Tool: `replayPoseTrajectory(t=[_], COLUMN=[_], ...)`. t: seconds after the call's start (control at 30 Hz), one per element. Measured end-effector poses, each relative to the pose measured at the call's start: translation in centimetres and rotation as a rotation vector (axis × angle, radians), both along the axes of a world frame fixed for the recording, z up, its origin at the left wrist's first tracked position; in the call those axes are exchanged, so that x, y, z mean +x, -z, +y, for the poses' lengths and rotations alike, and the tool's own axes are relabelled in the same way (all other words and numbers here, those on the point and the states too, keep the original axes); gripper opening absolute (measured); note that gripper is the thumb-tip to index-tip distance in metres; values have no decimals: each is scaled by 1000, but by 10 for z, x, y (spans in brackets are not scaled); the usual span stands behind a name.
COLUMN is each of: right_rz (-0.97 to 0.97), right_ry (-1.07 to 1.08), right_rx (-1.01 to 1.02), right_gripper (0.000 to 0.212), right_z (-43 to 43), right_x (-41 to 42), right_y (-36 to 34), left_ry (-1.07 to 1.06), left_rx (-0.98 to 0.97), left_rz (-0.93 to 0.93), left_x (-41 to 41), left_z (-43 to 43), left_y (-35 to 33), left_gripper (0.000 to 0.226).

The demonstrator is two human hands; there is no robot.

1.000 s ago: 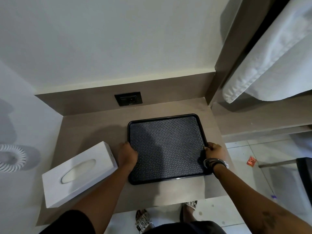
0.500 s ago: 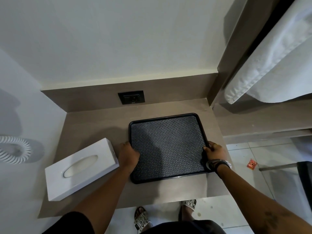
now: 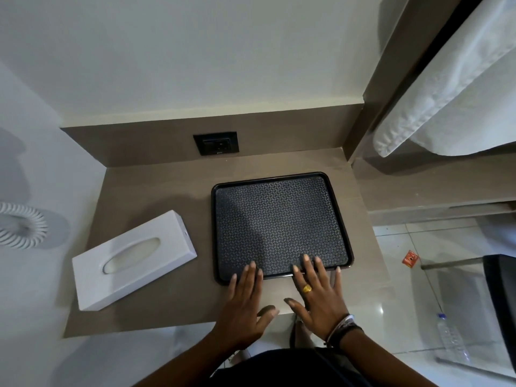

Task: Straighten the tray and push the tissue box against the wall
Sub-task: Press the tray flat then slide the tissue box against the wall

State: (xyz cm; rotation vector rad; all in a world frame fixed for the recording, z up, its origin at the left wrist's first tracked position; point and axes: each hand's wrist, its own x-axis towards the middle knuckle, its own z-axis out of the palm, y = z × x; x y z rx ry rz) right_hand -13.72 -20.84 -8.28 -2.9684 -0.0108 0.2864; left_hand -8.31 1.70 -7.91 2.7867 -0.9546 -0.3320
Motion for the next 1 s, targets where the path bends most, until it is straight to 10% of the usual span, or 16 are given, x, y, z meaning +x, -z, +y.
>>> replayPoseTrajectory(t=[1.0], right_rz=[48], right_ry=[16], right_rx=[16], right_gripper=[83], right_z=[-13], right_x=[101], right_y=[9], left_ry=[28], left_rx=[106], left_rz=[49], left_x=[110], left_z=[-20], left_y=[-3], left_gripper=[91])
